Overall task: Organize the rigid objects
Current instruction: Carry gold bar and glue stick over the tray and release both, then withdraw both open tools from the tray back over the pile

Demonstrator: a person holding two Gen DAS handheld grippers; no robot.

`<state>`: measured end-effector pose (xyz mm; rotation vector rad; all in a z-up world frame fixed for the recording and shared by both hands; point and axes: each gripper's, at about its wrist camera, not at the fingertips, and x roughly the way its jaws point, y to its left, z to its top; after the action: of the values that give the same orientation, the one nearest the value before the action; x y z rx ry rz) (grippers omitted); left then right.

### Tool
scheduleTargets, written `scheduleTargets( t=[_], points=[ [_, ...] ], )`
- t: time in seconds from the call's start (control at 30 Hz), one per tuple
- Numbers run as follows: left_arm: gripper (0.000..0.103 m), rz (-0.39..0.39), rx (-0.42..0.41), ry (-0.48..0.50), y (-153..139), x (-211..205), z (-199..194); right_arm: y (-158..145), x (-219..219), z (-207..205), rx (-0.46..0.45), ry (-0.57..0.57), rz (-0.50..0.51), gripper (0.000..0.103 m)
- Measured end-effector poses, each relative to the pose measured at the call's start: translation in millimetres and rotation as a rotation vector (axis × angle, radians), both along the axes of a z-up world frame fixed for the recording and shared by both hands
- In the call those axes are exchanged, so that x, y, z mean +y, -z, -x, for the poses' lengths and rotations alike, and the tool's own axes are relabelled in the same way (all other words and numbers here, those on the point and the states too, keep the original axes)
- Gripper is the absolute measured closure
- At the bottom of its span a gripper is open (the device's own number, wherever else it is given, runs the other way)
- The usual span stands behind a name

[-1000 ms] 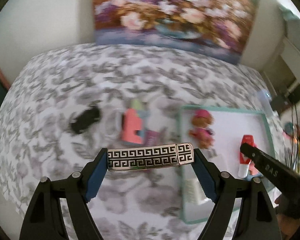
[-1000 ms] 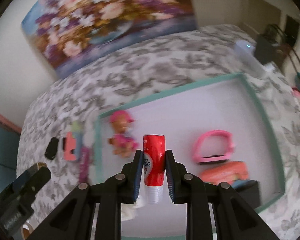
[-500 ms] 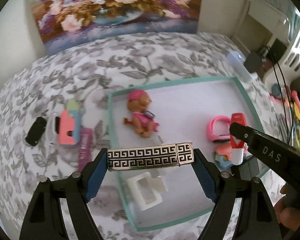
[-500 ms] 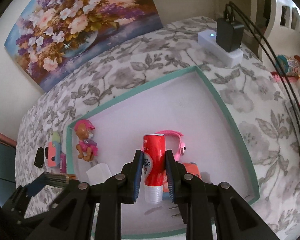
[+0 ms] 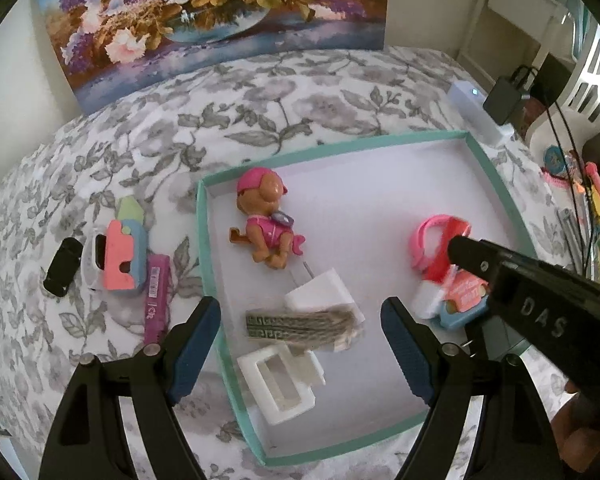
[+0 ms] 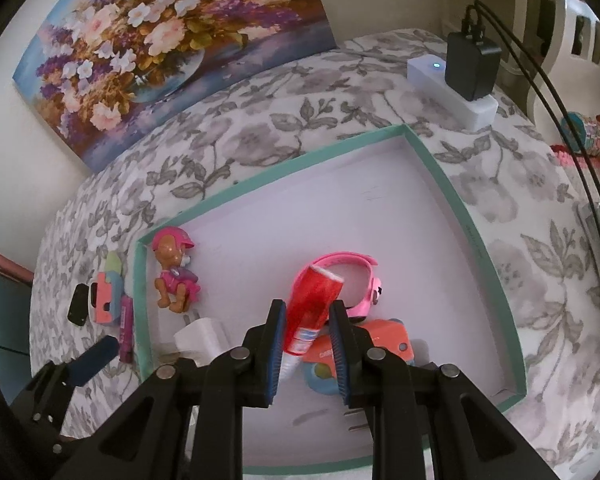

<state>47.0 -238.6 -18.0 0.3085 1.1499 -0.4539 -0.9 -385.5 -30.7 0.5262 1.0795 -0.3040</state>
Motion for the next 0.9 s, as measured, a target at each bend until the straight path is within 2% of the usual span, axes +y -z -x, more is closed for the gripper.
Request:
scheduleTargets(
  t=[0.23, 0.33, 0.4, 0.63, 0.7, 0.77, 0.9],
  points=[
    [0.017, 0.004, 0.013, -0.038, -1.9, 11.9, -7.2, -3.3, 5.2, -2.5, 0.003, -0.016, 0.022, 0.077],
    [0.017, 0.008, 0.021, -0.085, -1.3, 24.9, -15.5, -1.2, 7.1, -3.7, 0.02, -0.015, 0.042, 0.065],
    [0.017, 0.012, 0.026, -0.123, -1.0, 35.7, -21.2, -0.2, 8.3, -4.3, 0.025, -0.014, 0.048, 0.053],
    [0.017, 0.035, 0.034, -0.3, -0.3, 88.2, -48.6, -2.2, 24.8, -11.3, 0.028, -0.048, 0.095, 0.033],
    [0.014, 0.038, 0.027, -0.356, 0.1, 108.3, -56.1, -2.8, 30.6, -14.5, 0.018, -0.059, 0.089, 0.025],
    [0.002, 0.048, 0.025, -0.405, 0.4, 128.8, -62.9, -3.8, 38.0, -18.2, 0.009, -0.071, 0.09, 0.019],
    [0.002, 0.059, 0.011, -0.47, 0.0, 161.6, -73.6, -5.9, 52.8, -25.8, 0.002, -0.091, 0.113, 0.001]
  ],
)
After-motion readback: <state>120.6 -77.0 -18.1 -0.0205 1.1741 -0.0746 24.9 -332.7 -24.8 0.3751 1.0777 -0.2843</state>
